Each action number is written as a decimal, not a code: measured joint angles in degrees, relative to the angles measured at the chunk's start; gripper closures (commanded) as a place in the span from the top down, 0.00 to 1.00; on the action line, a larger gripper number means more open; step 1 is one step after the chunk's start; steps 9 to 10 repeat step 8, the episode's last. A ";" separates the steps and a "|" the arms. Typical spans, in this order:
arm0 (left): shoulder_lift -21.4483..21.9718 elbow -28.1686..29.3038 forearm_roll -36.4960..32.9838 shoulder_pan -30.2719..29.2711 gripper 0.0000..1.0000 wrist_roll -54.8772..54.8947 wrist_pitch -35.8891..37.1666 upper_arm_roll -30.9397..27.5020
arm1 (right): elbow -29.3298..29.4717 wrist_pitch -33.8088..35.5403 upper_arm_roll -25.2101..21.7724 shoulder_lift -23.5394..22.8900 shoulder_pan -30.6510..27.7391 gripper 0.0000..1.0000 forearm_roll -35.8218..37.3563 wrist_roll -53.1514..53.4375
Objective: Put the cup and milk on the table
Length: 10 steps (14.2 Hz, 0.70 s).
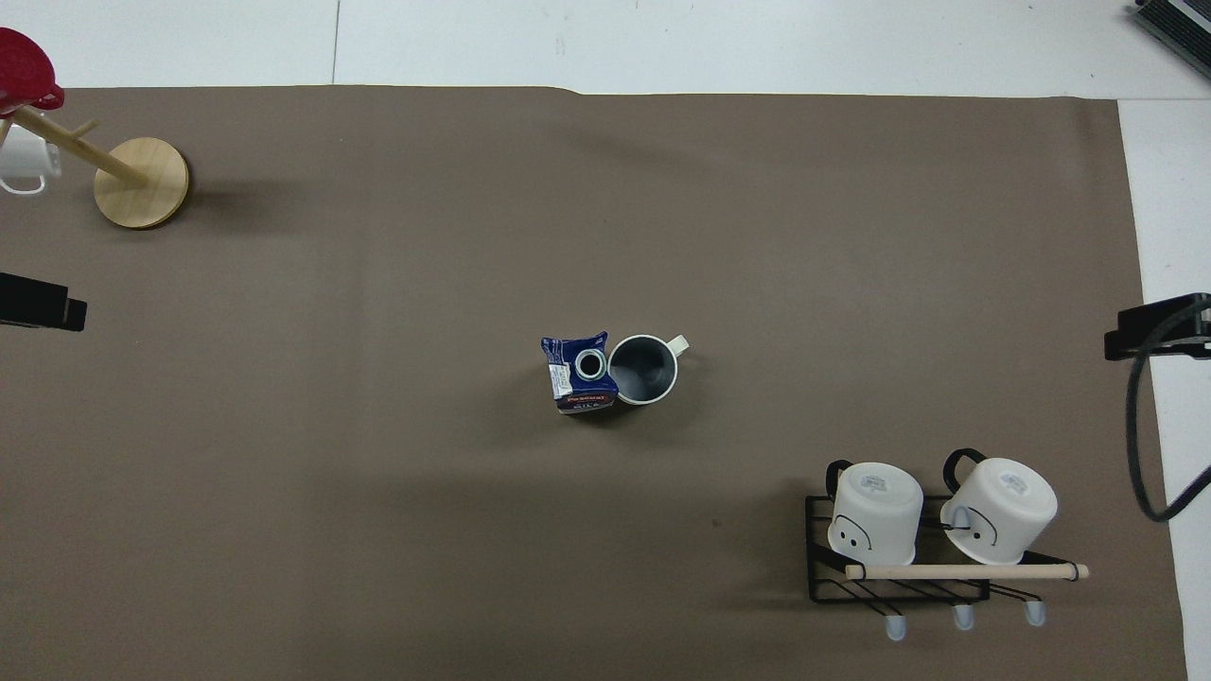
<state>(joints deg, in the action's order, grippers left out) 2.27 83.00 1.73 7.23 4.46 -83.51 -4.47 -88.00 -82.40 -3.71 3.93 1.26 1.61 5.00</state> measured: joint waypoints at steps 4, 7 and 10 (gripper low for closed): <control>-0.05 -0.09 0.00 -0.01 1.00 0.00 0.03 0.00 | -0.22 -0.67 0.00 0.00 -0.02 1.00 0.00 0.00; -0.05 -0.10 0.00 -0.01 1.00 0.00 0.03 0.00 | -0.29 -0.81 0.00 0.00 -0.02 1.00 0.00 0.00; -0.05 -0.10 0.00 -0.01 1.00 0.00 0.03 0.00 | -0.32 -0.81 0.00 0.00 -0.02 1.00 0.00 0.00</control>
